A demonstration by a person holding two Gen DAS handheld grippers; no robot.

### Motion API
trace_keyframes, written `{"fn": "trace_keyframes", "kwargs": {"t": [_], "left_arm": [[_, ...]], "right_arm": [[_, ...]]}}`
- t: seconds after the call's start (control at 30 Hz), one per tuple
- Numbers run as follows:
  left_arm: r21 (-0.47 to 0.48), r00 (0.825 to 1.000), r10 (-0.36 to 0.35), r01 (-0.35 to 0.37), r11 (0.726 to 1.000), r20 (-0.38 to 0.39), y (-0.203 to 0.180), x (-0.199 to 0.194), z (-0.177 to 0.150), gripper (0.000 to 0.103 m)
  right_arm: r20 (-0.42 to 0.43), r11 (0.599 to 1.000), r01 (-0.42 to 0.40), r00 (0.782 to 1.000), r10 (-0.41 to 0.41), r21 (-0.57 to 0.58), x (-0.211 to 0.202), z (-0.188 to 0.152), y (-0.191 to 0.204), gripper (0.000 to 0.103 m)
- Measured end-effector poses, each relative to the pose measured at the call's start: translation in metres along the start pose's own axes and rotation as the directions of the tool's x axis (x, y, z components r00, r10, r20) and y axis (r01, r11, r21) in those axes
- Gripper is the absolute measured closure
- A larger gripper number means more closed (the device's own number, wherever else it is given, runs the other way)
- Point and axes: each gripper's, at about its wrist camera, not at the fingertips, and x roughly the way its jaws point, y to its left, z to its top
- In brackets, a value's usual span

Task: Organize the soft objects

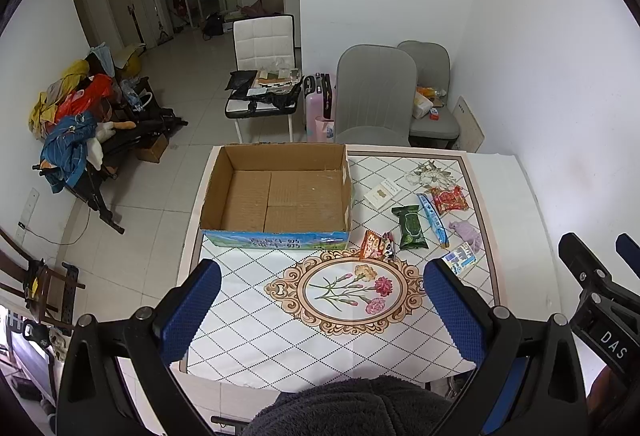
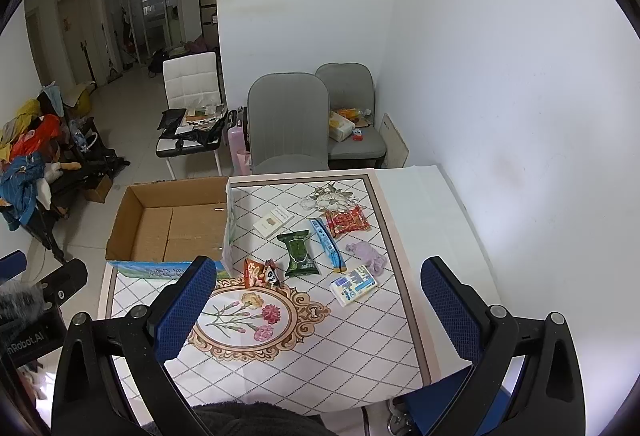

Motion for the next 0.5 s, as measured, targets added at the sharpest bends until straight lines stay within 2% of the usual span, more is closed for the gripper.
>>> {"fn": "trace_keyframes", "kwargs": {"t": [0.5], "left_arm": [[0.001,1.000,-0.015,0.015,1.000,0.005,-0.0017,0.0013,-0.0022,0.000]], "right_arm": [[-0.005,1.000,-0.010,1.000,0.010,0.018,0.0058,0.0001,-0.0012,0.000]]}}
